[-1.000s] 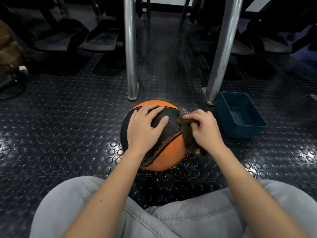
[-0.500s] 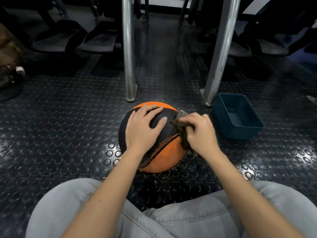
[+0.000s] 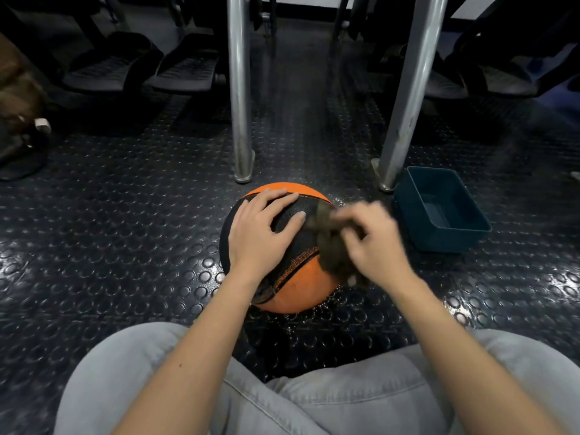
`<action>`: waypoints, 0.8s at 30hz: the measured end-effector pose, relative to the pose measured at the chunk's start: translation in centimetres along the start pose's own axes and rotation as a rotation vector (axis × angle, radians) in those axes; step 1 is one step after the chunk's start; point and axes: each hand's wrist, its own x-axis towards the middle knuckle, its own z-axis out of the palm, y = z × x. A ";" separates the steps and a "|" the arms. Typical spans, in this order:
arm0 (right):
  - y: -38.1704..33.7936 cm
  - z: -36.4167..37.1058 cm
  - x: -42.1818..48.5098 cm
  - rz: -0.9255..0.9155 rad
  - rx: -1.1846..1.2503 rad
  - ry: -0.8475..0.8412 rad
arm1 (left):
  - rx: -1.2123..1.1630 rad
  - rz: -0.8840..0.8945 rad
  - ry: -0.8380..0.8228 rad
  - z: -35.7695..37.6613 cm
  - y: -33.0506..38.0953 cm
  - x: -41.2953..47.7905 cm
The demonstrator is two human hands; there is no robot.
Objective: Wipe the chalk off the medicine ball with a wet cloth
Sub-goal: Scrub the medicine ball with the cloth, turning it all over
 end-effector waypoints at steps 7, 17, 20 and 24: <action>1.5 -1.2 1.4 0.180 -0.025 0.207 | 0.012 -0.012 0.014 0.0 -0.1 -0.2; 1.5 -1.2 1.1 0.161 -0.070 0.123 | 0.012 -0.014 0.018 0.0 -0.1 -0.1; 0.1 -0.1 -0.2 0.010 0.074 0.002 | 0.024 -0.007 0.017 0.0 0.0 0.0; 3.1 0.2 -0.1 0.331 -0.208 -0.216 | 0.018 0.005 0.000 0.0 0.2 -0.1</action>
